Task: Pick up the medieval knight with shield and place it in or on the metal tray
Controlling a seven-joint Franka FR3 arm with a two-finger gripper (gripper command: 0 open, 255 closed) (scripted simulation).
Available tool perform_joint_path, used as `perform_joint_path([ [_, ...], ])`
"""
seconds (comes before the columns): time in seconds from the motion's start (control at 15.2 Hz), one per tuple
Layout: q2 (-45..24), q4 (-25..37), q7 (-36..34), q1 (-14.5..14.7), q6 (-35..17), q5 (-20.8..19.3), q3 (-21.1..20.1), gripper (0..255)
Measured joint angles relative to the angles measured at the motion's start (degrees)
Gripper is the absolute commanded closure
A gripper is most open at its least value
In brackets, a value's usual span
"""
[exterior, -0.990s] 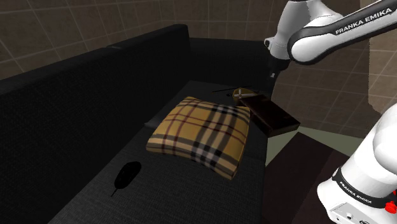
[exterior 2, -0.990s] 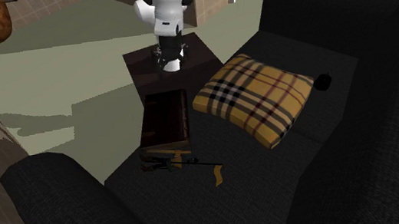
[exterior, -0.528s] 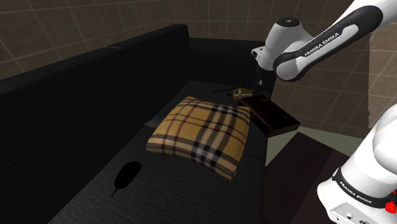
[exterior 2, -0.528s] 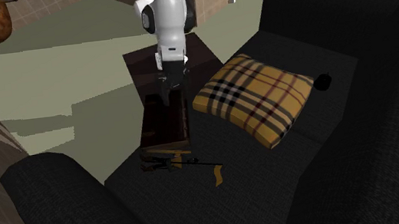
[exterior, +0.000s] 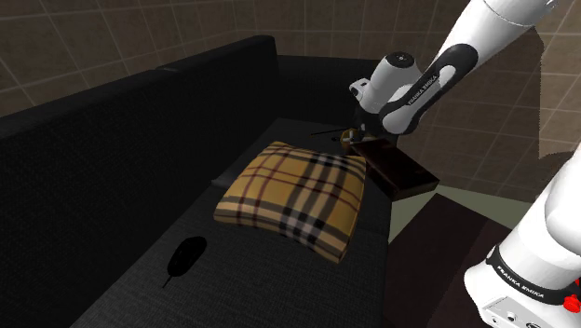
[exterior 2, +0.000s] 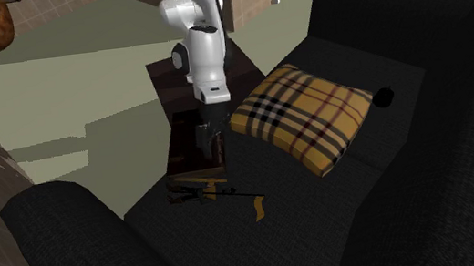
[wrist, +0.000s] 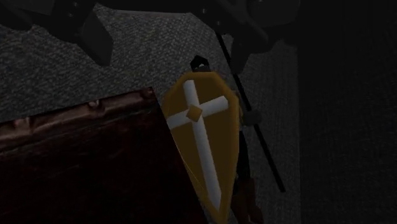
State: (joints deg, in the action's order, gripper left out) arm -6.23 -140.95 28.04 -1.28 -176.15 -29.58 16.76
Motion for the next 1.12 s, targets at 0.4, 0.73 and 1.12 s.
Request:
perform_joint_path([
  [0.4, -13.2, 9.6, 5.8, -3.3, -10.3, -0.6, -2.7, 0],
  [0.73, -18.5, 14.0, 6.2, -4.4, -11.9, -0.2, -3.8, 0],
  [1.12, -21.7, 16.5, 6.2, -4.8, -12.7, 0.2, -4.0, 0],
])
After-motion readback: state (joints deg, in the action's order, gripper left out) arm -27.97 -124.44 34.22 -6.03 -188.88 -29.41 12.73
